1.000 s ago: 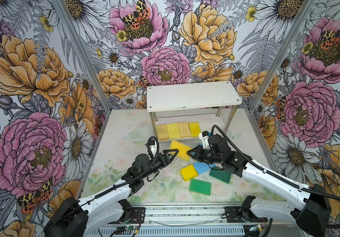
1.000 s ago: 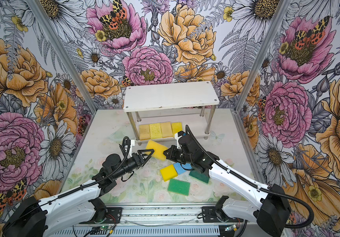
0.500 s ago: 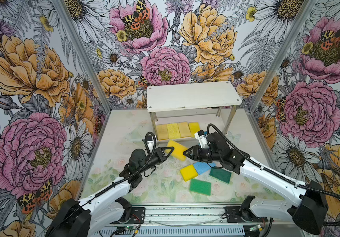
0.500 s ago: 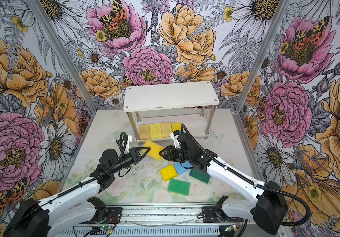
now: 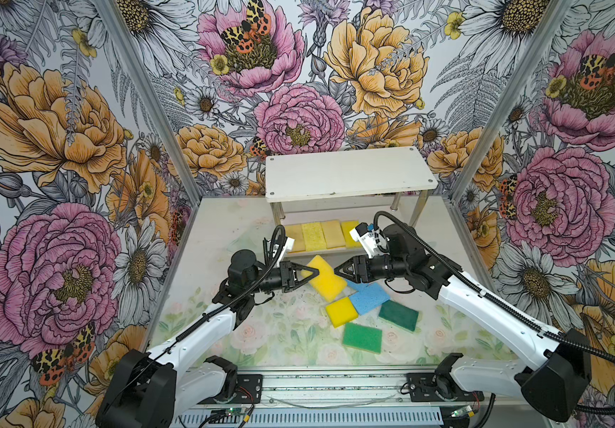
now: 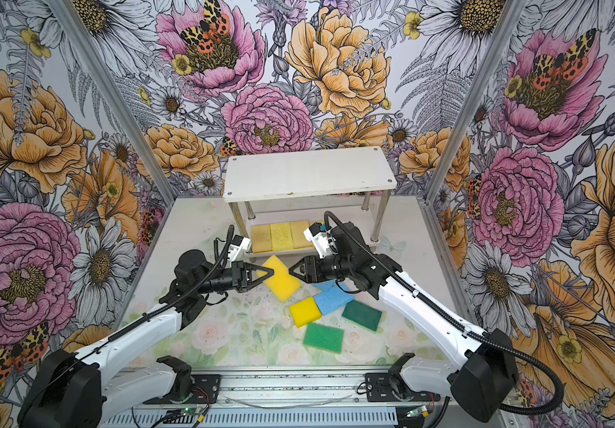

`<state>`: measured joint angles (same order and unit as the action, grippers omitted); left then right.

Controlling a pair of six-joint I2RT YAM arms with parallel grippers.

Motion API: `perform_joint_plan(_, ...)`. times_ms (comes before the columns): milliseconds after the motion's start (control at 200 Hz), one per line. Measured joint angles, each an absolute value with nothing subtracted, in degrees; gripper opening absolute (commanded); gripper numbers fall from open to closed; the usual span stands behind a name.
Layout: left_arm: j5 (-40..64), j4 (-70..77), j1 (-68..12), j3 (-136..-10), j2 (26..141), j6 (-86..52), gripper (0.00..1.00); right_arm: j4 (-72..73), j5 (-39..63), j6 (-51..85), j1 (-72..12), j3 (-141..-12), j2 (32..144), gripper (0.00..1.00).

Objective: Arrange cleaning sponges on a shelf
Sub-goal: Pass the cleaning sponge.

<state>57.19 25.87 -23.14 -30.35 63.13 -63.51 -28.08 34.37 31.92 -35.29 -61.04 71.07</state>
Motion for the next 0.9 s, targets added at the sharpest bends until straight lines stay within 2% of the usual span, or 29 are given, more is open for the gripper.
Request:
perform_joint_plan(240, 58.87, 25.41, -23.14, -31.20, 64.25, -63.44, 0.13, -28.82, 35.70, 30.72, -36.40, -61.04, 71.09, 0.38)
perform_joint_plan(465, 59.05, 25.06, -23.11, -31.40, 64.29, -63.44, 0.12, -29.98, 34.85, 29.98, -36.84, -60.99, 71.09, 0.46)
perform_joint_plan(680, 59.05, 24.73, -22.17, -31.40, 64.29, -63.44, 0.11, -30.83, 33.67, 29.45, -37.17, -60.93, 71.07, 0.41)
perform_joint_plan(900, 59.05, 24.64, -21.54, -31.40, 64.34, -63.44, 0.11, -31.07, 33.36, 29.19, -38.22, -60.64, 71.05, 0.43)
